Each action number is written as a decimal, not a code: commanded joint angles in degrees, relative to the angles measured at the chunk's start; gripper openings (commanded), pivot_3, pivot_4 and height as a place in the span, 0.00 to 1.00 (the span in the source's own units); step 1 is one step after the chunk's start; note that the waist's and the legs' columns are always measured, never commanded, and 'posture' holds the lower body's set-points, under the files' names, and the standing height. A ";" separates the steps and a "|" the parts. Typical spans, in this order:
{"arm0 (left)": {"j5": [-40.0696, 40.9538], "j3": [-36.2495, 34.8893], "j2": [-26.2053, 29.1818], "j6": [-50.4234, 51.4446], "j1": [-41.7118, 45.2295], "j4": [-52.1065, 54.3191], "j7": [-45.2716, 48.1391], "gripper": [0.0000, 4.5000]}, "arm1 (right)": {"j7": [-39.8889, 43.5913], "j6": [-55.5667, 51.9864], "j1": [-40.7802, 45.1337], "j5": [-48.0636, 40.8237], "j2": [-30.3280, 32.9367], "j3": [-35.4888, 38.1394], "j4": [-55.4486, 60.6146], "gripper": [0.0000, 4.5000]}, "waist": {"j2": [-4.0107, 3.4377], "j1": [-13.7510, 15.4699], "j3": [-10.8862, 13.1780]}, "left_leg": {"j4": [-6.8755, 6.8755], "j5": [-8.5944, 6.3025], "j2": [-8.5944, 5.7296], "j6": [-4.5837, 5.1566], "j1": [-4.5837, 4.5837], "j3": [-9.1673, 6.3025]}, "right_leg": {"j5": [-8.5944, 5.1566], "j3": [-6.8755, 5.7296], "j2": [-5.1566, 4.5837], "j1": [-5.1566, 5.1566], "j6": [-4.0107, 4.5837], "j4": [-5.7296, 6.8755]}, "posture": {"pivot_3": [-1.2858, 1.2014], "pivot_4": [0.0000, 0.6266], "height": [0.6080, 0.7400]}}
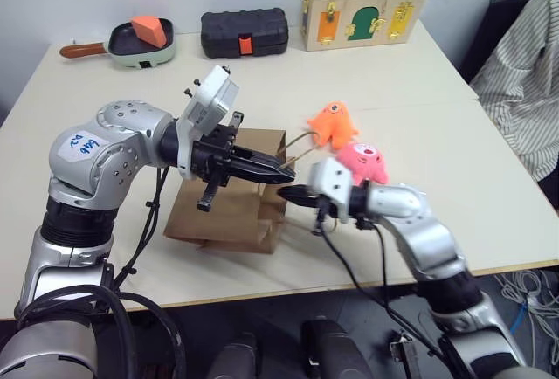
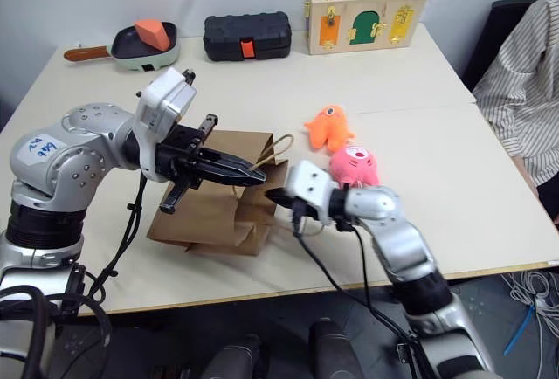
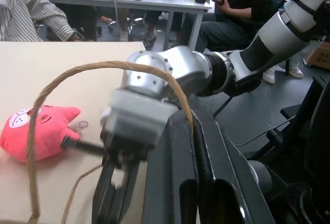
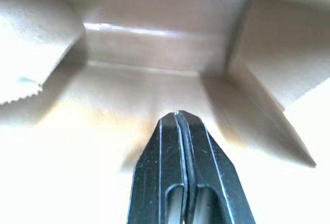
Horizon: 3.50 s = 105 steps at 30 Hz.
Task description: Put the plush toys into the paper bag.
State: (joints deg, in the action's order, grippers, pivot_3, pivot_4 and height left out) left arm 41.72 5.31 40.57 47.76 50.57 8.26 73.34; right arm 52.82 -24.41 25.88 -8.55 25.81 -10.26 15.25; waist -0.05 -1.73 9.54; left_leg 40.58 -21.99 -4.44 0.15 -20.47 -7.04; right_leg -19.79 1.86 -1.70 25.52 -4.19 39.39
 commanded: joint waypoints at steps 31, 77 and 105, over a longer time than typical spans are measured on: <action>2.04 -2.82 1.29 2.81 0.30 2.22 -1.74 0.00 | -17.80 -8.61 4.13 5.69 7.48 4.65 -16.02 0.70 | 0.02 0.14 0.01 | -0.34 0.02 0.03 0.01 0.07 0.14 | 0.00 0.10 0.03 0.04 0.00 -0.16 | 0.52 0.24 1.00; 1.59 -2.29 -1.55 2.50 1.88 0.11 -1.91 0.00 | 5.75 12.18 24.92 9.61 -13.11 -22.61 -27.93 0.08 | 0.01 -1.49 0.01 | -0.36 0.05 0.08 -0.04 0.08 0.08 | 0.00 -0.03 0.07 0.06 0.00 -0.17 | 0.52 0.24 1.00; 4.53 -5.89 2.40 5.72 -3.26 4.30 -3.80 0.00 | 7.81 -8.37 11.51 -7.57 -1.80 -0.26 -1.83 1.00 | 0.01 -1.54 0.01 | -0.36 0.04 0.08 -0.05 0.08 0.03 | 0.00 -0.05 0.03 0.06 0.00 0.05 | 0.52 0.24 1.00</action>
State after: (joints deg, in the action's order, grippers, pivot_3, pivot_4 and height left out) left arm 45.02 1.49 41.88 53.49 47.30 10.78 69.95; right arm 60.63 -31.49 37.77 -13.43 23.11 -13.27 10.18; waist -0.04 -3.26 9.55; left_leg 40.22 -21.94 -4.35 0.10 -20.39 -7.00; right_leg -19.79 1.82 -1.66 25.58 -4.19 39.41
